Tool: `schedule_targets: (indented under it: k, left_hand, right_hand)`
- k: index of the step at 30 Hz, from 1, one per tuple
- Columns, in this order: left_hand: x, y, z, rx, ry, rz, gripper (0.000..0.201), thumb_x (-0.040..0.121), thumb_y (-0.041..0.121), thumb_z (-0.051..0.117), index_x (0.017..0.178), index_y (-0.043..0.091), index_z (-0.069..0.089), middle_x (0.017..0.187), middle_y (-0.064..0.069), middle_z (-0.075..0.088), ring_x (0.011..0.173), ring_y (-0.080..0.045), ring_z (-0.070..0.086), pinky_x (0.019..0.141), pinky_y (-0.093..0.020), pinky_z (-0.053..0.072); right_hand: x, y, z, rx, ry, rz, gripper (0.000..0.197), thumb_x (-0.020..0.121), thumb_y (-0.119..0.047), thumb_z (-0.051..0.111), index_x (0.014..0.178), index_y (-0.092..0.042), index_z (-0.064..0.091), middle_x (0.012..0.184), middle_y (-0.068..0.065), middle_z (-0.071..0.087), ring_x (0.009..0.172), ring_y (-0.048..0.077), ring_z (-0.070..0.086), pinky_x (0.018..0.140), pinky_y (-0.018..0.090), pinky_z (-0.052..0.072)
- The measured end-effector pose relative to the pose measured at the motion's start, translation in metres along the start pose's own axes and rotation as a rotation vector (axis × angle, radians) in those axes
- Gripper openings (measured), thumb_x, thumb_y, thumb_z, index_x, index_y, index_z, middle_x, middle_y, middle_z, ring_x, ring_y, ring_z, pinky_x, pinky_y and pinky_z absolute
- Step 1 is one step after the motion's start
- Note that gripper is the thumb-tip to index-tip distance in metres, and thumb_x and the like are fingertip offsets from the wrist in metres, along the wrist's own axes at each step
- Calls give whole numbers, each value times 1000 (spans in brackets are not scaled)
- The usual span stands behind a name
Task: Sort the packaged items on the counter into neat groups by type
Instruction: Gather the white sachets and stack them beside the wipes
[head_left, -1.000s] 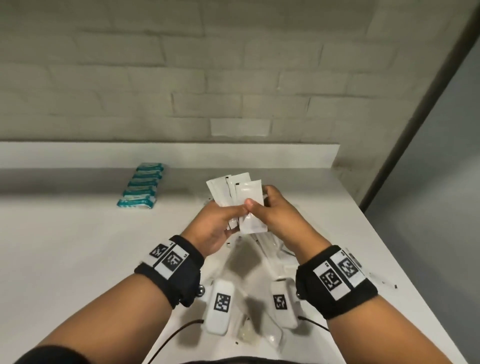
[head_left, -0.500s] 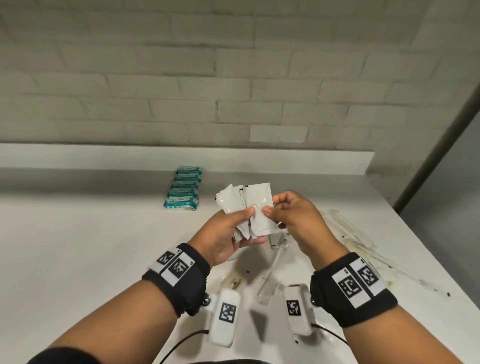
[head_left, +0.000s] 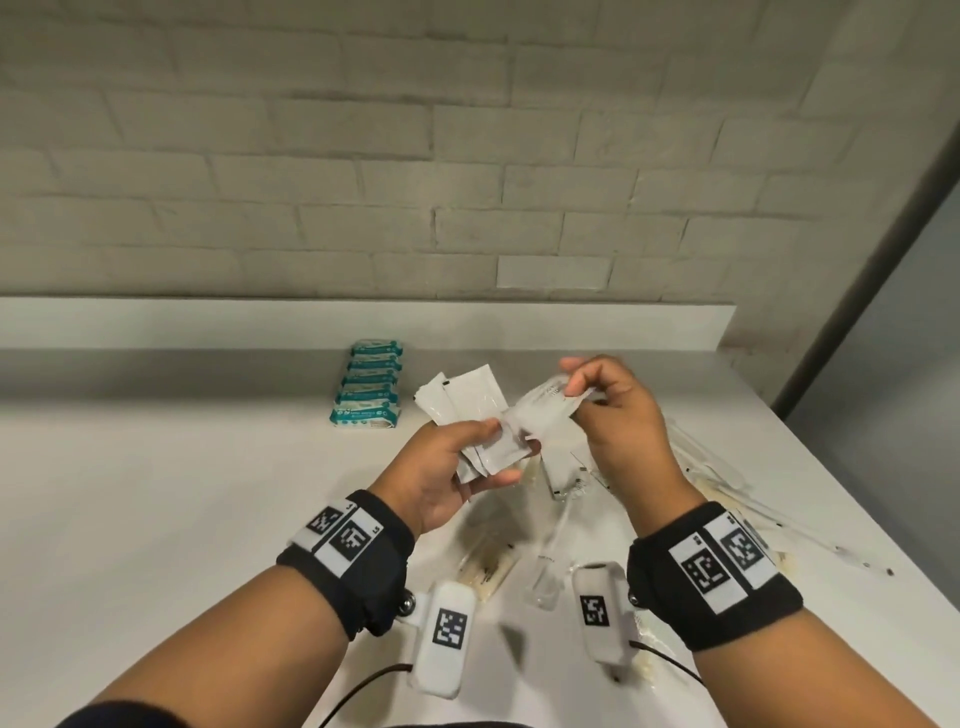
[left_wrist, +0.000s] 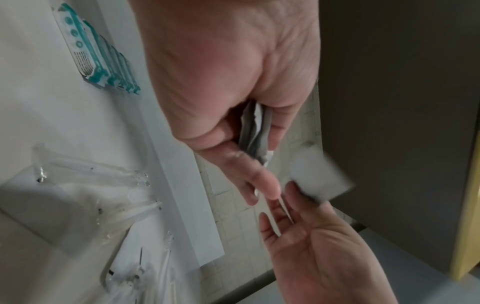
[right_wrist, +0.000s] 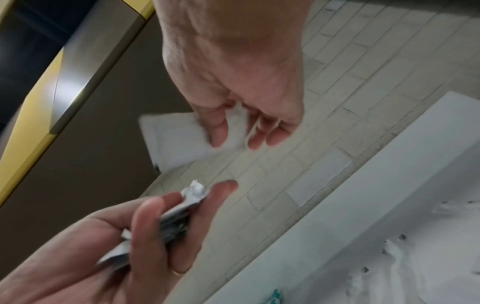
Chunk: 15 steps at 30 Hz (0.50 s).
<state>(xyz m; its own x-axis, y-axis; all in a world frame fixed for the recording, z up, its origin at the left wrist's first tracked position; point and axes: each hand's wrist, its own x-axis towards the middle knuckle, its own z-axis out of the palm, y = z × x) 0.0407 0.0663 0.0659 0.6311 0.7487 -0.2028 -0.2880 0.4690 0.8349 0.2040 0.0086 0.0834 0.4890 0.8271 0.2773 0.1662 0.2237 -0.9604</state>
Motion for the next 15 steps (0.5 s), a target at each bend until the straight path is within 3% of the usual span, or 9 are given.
schedule_targets:
  k: [1,3,5,7,10,11,13,15]
  left_hand:
    - [-1,2,1,-12,-5,-8,22,93,8,53,112,1,62,97,-10,74,88,-29,72,59,-32,61]
    - [-3,4,4,-24,-47,-24,26,94,12,53,115,3,63,98,-11,73,86,-27,72,58,-31,61]
    - [-4,6,9,-14,-100,-18,27,93,15,54,117,6,63,95,-10,74,82,-24,73,59,-30,60]
    - [-3,5,12,29,-101,17,28,92,9,57,118,7,63,95,-10,74,82,-23,73,59,-29,60]
    - [1,5,9,164,-35,56,21,90,-1,58,107,9,64,84,-3,76,73,-17,72,56,-29,60]
    - [1,5,8,223,-38,56,20,90,-2,58,104,10,64,81,-1,75,71,-16,72,56,-28,59]
    - [1,6,9,343,-69,54,20,89,-4,58,100,12,65,80,1,74,70,-13,71,55,-27,59]
    - [2,7,12,414,-92,63,24,88,-4,59,102,14,65,84,1,73,72,-13,70,53,-27,57]
  right_hand:
    - [0,-1,0,-30,24,-76,41,74,23,52,66,-17,57,112,2,58,106,17,58,87,31,50]
    - [-2,-1,1,-84,29,-175,45,74,25,50,66,-19,61,117,-2,53,112,6,52,90,20,48]
    - [-2,4,1,-176,2,-240,46,79,20,53,74,-23,69,121,-4,53,119,6,50,94,16,45]
    - [-4,7,-3,-249,-54,-244,46,84,15,54,84,-26,75,124,-6,56,122,11,52,98,21,45]
    - [-4,1,-15,-154,-85,-148,44,88,14,47,96,-21,74,123,-1,62,116,8,57,97,19,47]
    - [0,-4,-19,-119,-85,-117,42,90,11,47,104,-22,70,121,-1,63,112,9,59,95,20,48]
    - [11,-14,-26,-47,-159,27,35,92,2,54,116,-22,62,109,-1,65,93,11,62,78,18,49]
    - [21,-22,-29,-58,-298,169,26,87,4,60,107,-13,64,86,7,61,67,12,55,57,19,42]
